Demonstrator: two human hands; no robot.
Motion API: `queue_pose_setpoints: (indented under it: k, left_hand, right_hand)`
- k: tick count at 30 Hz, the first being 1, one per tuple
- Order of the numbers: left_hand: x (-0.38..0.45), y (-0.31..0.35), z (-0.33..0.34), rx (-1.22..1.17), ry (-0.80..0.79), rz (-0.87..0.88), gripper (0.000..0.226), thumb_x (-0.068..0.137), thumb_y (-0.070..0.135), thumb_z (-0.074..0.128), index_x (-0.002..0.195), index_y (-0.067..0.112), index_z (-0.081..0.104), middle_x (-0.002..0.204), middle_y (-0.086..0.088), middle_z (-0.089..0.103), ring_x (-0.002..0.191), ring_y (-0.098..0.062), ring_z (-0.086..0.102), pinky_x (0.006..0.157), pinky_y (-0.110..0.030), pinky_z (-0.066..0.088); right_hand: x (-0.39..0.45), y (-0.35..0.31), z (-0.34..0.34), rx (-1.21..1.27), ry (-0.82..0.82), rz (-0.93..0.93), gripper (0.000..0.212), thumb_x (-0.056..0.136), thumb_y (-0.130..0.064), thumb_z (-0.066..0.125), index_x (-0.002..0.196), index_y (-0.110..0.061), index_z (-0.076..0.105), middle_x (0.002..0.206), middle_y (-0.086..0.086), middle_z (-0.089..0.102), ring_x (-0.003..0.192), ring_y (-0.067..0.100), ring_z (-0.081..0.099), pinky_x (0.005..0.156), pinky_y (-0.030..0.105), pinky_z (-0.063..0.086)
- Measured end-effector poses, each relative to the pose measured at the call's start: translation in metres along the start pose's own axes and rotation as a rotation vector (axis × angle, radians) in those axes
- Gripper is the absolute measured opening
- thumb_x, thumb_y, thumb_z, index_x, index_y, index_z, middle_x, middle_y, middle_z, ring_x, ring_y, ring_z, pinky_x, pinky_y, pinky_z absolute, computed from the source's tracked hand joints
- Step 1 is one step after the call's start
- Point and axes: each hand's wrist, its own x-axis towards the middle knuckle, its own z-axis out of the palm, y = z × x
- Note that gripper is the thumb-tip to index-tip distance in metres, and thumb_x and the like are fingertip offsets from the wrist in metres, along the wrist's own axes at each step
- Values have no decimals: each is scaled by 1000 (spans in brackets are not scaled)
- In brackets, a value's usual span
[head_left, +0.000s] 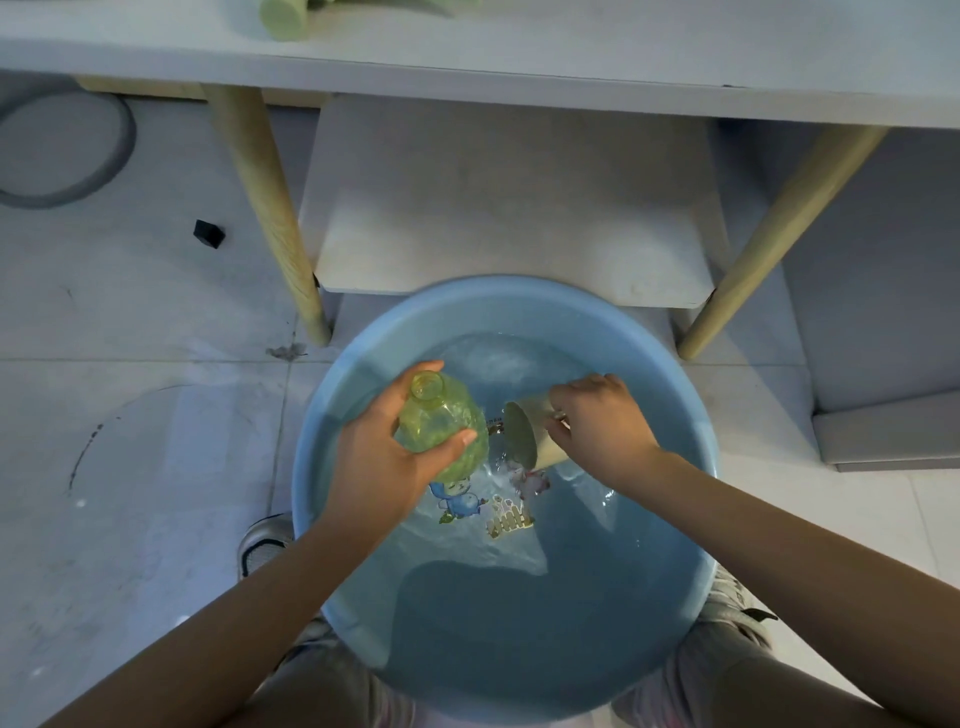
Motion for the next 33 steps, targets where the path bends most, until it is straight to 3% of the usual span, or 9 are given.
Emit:
queue_pose_setpoints:
  k: [3, 5, 10, 13, 18, 23, 27, 33]
  left_hand:
    - [-1, 0, -1, 14, 15, -1, 61, 61, 55, 74, 117, 53, 51, 103, 16, 68, 100, -8, 64, 89, -40, 54]
    - [-1, 0, -2, 26, 26, 1, 60, 64, 48, 76, 118, 51, 51, 103, 17, 67, 99, -6, 63, 89, -39, 54]
    - [-2, 1, -5, 32, 73, -5, 61, 65, 48, 76, 121, 48, 52, 106, 18, 67, 102, -6, 63, 90, -38, 54]
    - [0, 3, -5, 33, 91, -13, 61, 64, 50, 75, 120, 50, 51, 106, 20, 66, 102, -4, 62, 90, -38, 54]
    - [0, 3, -5, 44, 73, -19, 60, 63, 51, 74, 117, 55, 49, 103, 21, 66, 101, -3, 62, 91, -37, 53]
    - [-1, 4, -1, 16, 35, -3, 57, 63, 46, 77, 112, 59, 51, 106, 20, 65, 103, -3, 61, 94, -37, 51]
    - [-1, 5, 1, 11, -20, 16, 58, 69, 37, 82, 116, 54, 52, 109, 15, 65, 105, -5, 61, 93, -38, 52]
    - [0, 10, 4, 64, -13, 53, 60, 69, 26, 84, 117, 45, 54, 107, 16, 67, 105, 1, 60, 96, -28, 49]
  right_hand:
    - [0, 3, -4, 253, 26, 102, 41, 72, -7, 71, 56, -19, 35, 52, 1, 47, 59, 30, 49, 56, 26, 27]
    - [-1, 9, -8, 427, -5, 281, 38, 81, -14, 67, 56, -18, 38, 56, 0, 45, 63, 24, 43, 53, 27, 24]
    - [-11, 23, -19, 788, -15, 601, 30, 81, -16, 68, 60, -6, 50, 60, 2, 47, 58, 13, 40, 53, 23, 32]
    - [-14, 28, -29, 939, 70, 682, 36, 81, -13, 67, 54, -12, 43, 51, -6, 37, 51, 7, 34, 51, 24, 28]
    - [-9, 26, -58, 953, 189, 651, 36, 82, -11, 67, 54, -12, 43, 46, -11, 36, 49, 6, 31, 46, 19, 25]
    - [-7, 13, -97, 831, 244, 495, 31, 82, -17, 70, 65, 2, 52, 55, 1, 41, 51, 8, 32, 45, 20, 24]
    - [-9, -5, -124, 744, 265, 375, 35, 81, -20, 71, 61, -5, 48, 42, -9, 38, 43, 7, 33, 42, 14, 22]
    - [-7, -28, -138, 547, 380, 190, 30, 75, -35, 65, 59, -17, 46, 50, -9, 43, 54, 4, 42, 49, 12, 27]
